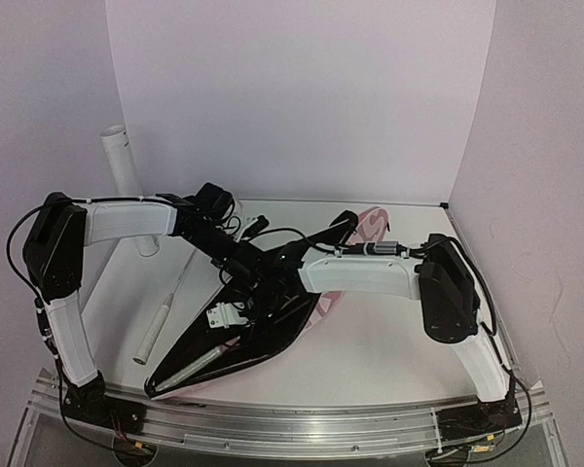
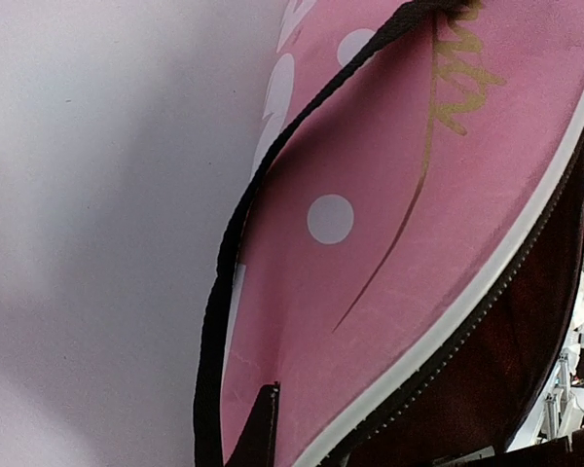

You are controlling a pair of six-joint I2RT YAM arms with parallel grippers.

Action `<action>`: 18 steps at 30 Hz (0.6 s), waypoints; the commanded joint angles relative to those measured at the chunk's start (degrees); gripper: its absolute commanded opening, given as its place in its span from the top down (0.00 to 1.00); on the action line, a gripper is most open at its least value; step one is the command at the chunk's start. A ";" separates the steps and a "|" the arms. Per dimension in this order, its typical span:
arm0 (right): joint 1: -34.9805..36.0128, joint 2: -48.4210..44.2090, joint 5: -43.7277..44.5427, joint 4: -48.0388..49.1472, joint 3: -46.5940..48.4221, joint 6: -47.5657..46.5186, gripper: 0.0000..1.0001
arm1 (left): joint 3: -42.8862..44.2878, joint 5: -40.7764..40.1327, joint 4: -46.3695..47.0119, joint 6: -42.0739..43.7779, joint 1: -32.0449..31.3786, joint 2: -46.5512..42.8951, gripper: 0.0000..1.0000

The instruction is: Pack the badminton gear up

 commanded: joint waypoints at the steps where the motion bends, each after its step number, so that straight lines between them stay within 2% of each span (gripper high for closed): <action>1: 0.06 -5.83 0.18 1.73 3.55 6.69 0.26 | 1.78 -0.78 -0.48 -2.96 0.34 -2.25 1.00; 8: 0.02 -14.28 1.15 10.66 0.63 14.49 0.26 | 7.55 -5.31 1.11 -6.09 0.42 -0.39 1.00; 14: -0.81 -24.70 4.99 19.83 -9.62 25.36 0.26 | 12.61 -5.76 4.22 -9.73 0.84 2.52 1.00; 18: -1.03 -30.10 7.33 22.37 -15.01 33.07 0.27 | 14.50 -3.42 7.07 -12.40 0.86 4.55 1.00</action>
